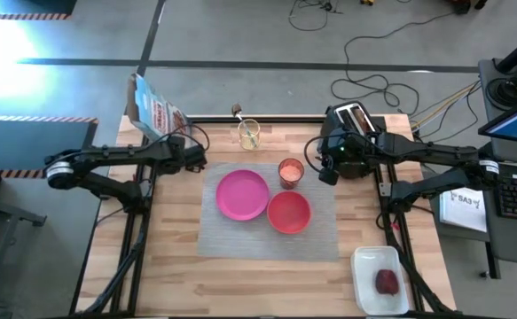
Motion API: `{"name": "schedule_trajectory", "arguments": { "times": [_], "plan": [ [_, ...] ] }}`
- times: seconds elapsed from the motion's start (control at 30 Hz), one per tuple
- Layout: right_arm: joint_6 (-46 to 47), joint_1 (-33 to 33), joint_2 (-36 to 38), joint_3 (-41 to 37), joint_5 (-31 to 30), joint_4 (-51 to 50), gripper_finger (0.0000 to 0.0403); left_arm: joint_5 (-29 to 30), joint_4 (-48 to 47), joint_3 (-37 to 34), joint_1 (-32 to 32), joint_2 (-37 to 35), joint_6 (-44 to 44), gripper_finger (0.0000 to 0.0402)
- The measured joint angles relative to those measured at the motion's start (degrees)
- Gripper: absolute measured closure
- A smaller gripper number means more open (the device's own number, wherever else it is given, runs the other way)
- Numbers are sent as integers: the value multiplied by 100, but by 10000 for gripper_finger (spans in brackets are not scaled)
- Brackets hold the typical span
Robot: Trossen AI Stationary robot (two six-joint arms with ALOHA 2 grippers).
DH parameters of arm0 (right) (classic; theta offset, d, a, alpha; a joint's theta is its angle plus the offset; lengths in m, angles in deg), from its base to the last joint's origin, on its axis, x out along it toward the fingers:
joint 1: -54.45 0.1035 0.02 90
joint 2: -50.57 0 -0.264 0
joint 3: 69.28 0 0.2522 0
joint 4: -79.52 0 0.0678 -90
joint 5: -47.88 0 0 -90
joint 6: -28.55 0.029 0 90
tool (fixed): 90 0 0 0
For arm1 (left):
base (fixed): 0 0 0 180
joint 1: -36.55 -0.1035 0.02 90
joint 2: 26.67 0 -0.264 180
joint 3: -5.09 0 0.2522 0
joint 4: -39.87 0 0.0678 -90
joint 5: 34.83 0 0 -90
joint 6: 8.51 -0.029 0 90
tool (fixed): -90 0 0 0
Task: Arrange a breakfast setting
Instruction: Pour the cereals from the cereal box in the orange bowl
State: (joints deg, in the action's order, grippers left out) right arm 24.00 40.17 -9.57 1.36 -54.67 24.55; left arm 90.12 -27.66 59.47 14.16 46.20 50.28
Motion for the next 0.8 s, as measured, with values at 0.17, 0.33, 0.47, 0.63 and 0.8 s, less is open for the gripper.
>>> {"name": "schedule_trajectory", "arguments": {
  "times": [0.17, 0.33, 0.47, 0.63, 0.8],
  "plan": [
    [2, -2, 0, 0, -1, 0, 275, -3, -6, 0, 4, -7, -38, 112],
    [0, -2, 0, 0, -1, 0, 275, 58, -164, 0, -13, -21, -114, 120],
    [1, -1, 0, 0, 0, 0, 275, 213, -498, 0, -26, -31, 120, 132],
    [-5, -2, 0, 0, 1, 0, 275, 362, -917, 0, -37, -35, 471, 146],
    [-4, -1, 0, 0, 1, 0, 275, 346, -1085, 0, -36, -38, 654, 150]
  ]
}}
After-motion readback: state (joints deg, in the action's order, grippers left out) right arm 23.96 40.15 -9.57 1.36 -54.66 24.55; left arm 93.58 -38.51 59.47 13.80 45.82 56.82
